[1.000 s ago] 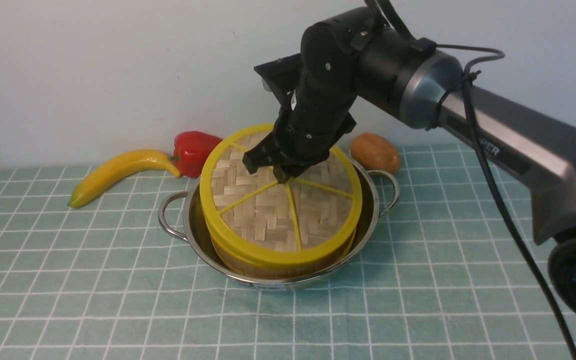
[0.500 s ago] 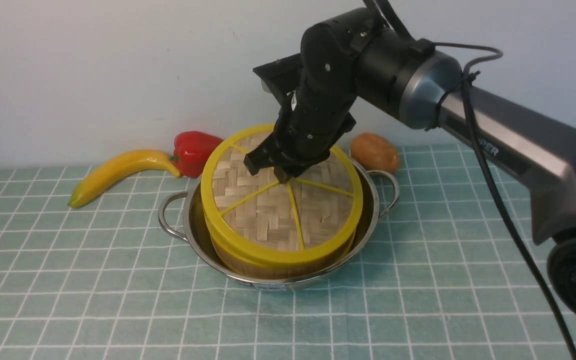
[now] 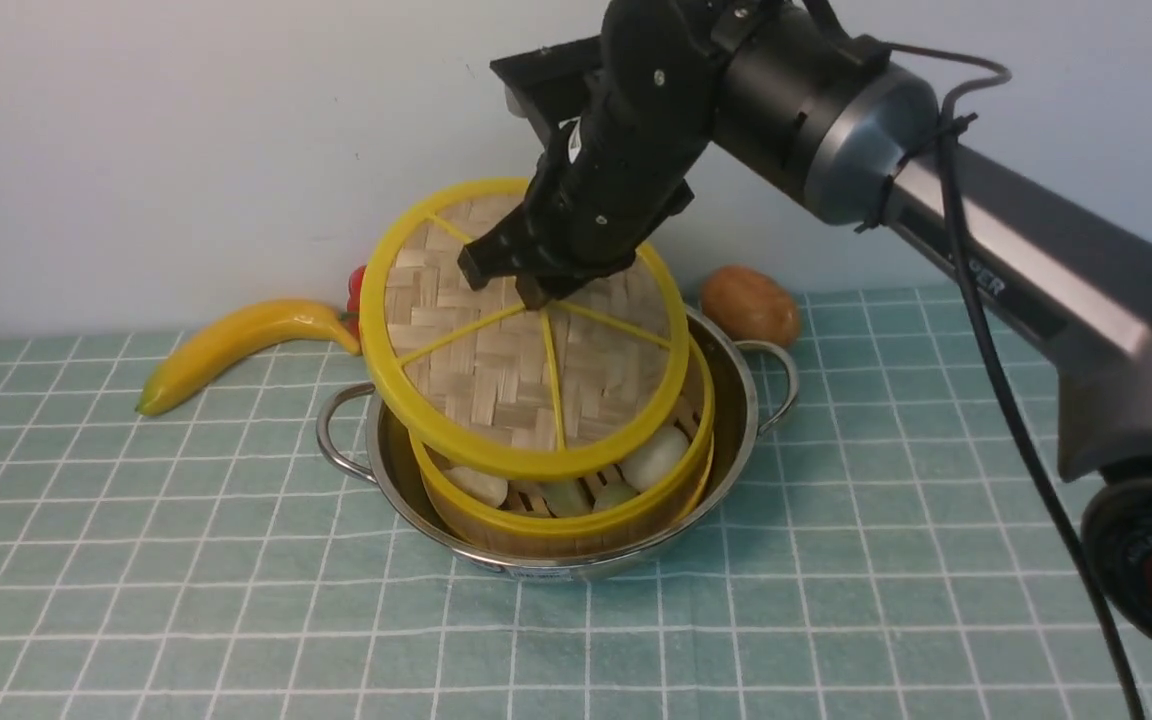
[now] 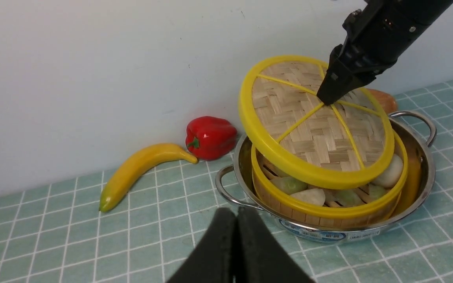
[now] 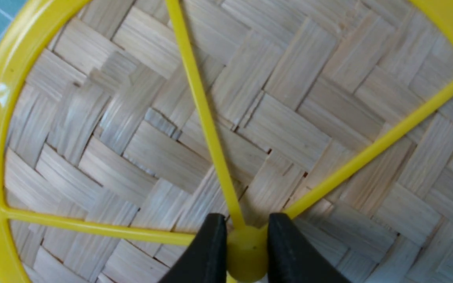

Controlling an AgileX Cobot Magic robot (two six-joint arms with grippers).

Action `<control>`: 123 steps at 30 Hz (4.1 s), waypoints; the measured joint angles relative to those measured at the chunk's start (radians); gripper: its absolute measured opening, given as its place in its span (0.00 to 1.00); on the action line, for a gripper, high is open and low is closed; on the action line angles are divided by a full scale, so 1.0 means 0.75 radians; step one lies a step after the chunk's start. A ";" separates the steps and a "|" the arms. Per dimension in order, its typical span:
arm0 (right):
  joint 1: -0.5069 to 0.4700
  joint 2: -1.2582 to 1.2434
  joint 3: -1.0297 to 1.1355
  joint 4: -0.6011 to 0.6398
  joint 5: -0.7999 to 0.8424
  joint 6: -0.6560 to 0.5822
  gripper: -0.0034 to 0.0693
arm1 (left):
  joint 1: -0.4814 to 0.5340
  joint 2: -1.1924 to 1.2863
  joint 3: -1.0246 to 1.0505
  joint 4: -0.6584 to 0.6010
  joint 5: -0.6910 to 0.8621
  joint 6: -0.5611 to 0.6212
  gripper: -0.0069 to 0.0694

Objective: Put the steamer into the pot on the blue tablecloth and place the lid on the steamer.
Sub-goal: 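Place the bamboo steamer lid onto the steamer basket in the pot with the right gripper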

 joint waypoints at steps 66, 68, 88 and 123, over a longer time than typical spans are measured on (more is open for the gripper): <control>0.001 -0.120 0.353 -0.071 -0.224 -0.102 0.25 | 0.000 0.000 0.000 0.000 -0.011 0.000 0.08; 0.001 -0.114 0.353 -0.064 -0.228 -0.109 0.25 | 0.000 0.000 0.000 0.000 -0.011 0.000 0.08; 0.012 -0.055 0.353 -0.029 -0.308 -0.172 0.25 | 0.000 0.000 0.000 0.000 -0.011 0.000 0.08; 0.013 -0.223 0.176 -0.065 -0.165 -0.169 0.76 | 0.000 0.000 0.000 0.000 -0.054 0.000 0.23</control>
